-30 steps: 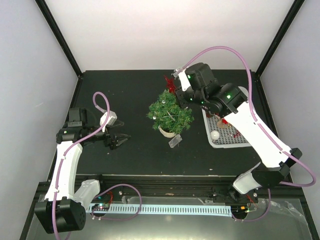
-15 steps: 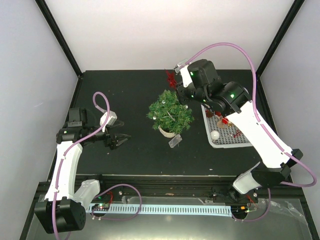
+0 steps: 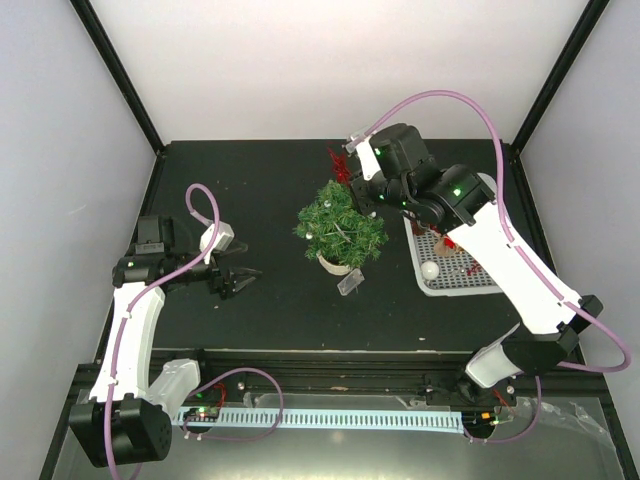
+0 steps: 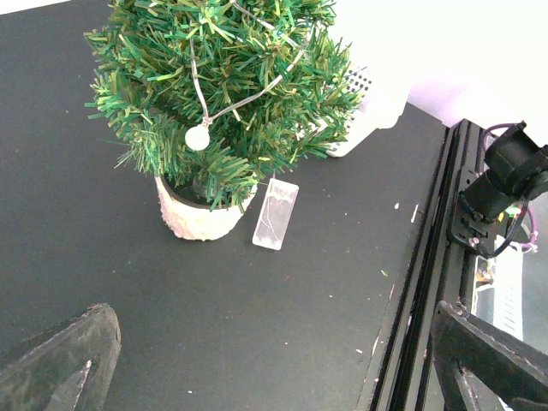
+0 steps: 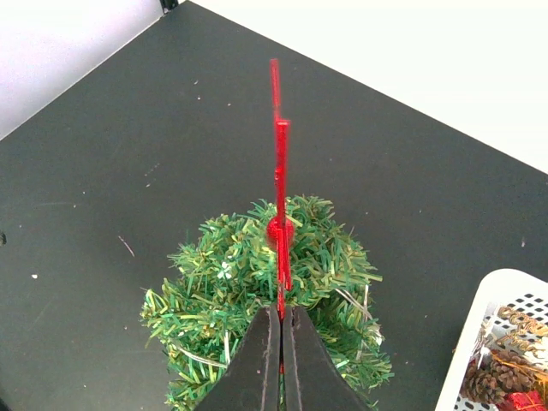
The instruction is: Decorate the small christmas tree
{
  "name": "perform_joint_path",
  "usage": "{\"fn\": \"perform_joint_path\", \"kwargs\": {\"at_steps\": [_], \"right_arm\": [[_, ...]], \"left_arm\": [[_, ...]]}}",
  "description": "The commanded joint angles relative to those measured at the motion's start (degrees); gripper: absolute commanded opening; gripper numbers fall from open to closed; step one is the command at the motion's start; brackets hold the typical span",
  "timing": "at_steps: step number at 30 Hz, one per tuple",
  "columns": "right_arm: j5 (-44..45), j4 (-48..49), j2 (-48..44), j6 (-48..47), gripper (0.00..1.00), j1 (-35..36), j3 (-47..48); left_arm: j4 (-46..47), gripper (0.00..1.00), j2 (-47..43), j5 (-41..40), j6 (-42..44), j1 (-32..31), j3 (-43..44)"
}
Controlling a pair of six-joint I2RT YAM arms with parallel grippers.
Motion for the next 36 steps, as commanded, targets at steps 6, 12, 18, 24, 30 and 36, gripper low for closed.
{"fn": "perform_joint_path", "kwargs": {"at_steps": [6, 12, 18, 24, 30, 36], "right_arm": [[-0.83, -0.58, -0.53, 0.47, 0.01, 0.33, -1.61], [0.07, -0.10, -1.31, 0.89, 0.01, 0.36, -0.81], [-0.31, -0.87, -1.52, 1.18, 0.01, 0.38, 1.17], [-0.39, -1.40, -1.40, 1.32, 0.01, 1.02, 1.86], [-0.29, -2.12, -0.87, 1.32, 0.01, 1.42, 2.79], [-0.20, -2.76, 0.00, 1.12, 0.01, 1.54, 2.75]], "left_arm": [[-1.11, 0.99, 0.16, 2.00, 1.63, 0.20, 0.85], [-1.11, 0.99, 0.16, 2.00, 1.58, 0.26, 0.85], [-1.11, 0.99, 0.16, 2.00, 1.68, 0.16, 0.83], [-1.12, 0.99, 0.16, 2.00, 1.58, 0.20, 0.78], [-1.11, 0.99, 0.42, 2.00, 1.57, 0.16, 0.93], [-1.11, 0.99, 0.26, 2.02, 1.65, 0.21, 0.86]]}}
